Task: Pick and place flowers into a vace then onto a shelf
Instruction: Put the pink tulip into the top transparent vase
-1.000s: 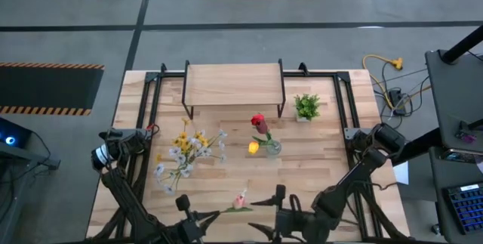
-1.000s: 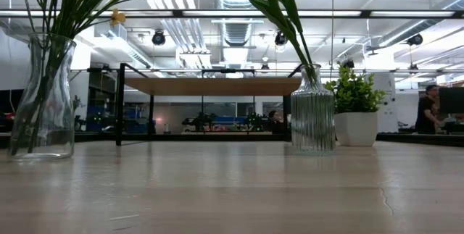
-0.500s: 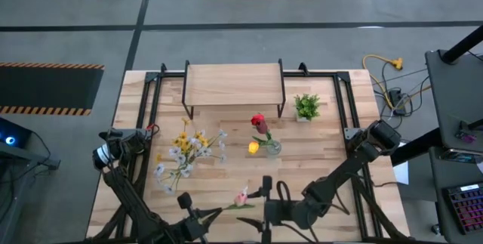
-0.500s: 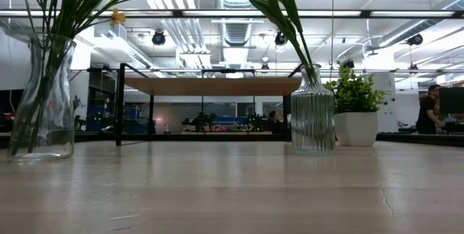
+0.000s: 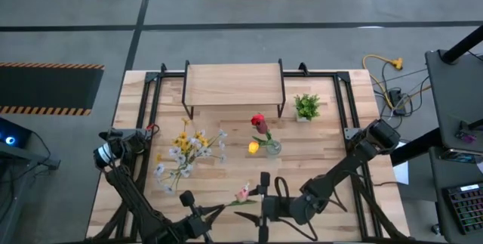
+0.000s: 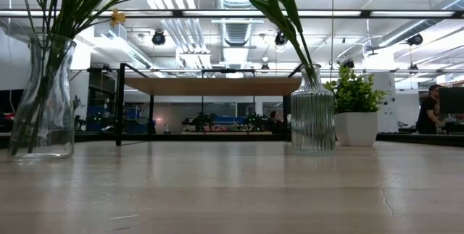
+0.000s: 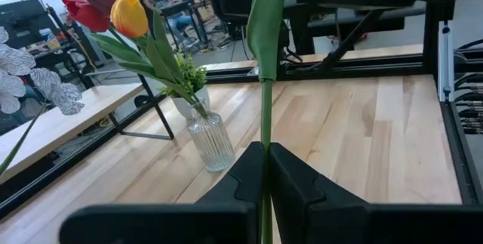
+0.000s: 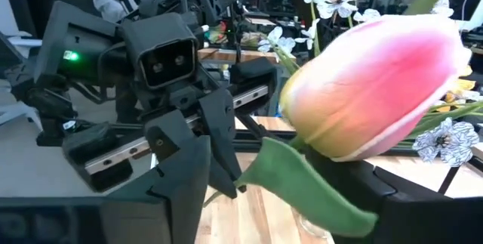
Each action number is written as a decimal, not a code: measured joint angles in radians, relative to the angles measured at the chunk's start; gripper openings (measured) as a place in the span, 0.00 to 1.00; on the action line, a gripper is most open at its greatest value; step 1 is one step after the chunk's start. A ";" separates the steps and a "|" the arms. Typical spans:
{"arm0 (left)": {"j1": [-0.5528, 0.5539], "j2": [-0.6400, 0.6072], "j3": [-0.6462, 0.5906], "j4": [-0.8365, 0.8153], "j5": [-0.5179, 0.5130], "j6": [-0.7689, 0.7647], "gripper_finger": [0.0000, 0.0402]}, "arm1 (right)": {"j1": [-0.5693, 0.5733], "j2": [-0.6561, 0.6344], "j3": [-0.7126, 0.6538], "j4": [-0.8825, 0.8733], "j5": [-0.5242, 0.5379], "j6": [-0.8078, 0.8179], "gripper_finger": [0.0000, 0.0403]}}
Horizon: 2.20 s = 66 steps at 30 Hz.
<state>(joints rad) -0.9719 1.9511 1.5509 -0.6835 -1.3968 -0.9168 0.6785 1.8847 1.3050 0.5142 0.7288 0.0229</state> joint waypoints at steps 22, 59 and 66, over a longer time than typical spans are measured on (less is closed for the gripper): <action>0.012 -0.001 0.000 0.011 0.035 0.024 0.10 | -0.001 0.000 0.000 0.013 -0.001 -0.046 0.03; -0.180 -0.156 -0.002 -0.060 0.036 0.055 0.32 | 0.201 -0.496 0.000 -1.327 0.405 0.817 0.03; -0.180 -0.156 -0.002 -0.061 0.035 0.055 0.32 | 0.188 -0.600 0.000 -1.391 0.429 0.816 0.03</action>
<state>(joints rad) -1.1519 1.7954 1.5490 -0.7444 -1.3613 -0.8616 0.8661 1.2845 1.3052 -0.8764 1.1581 0.8387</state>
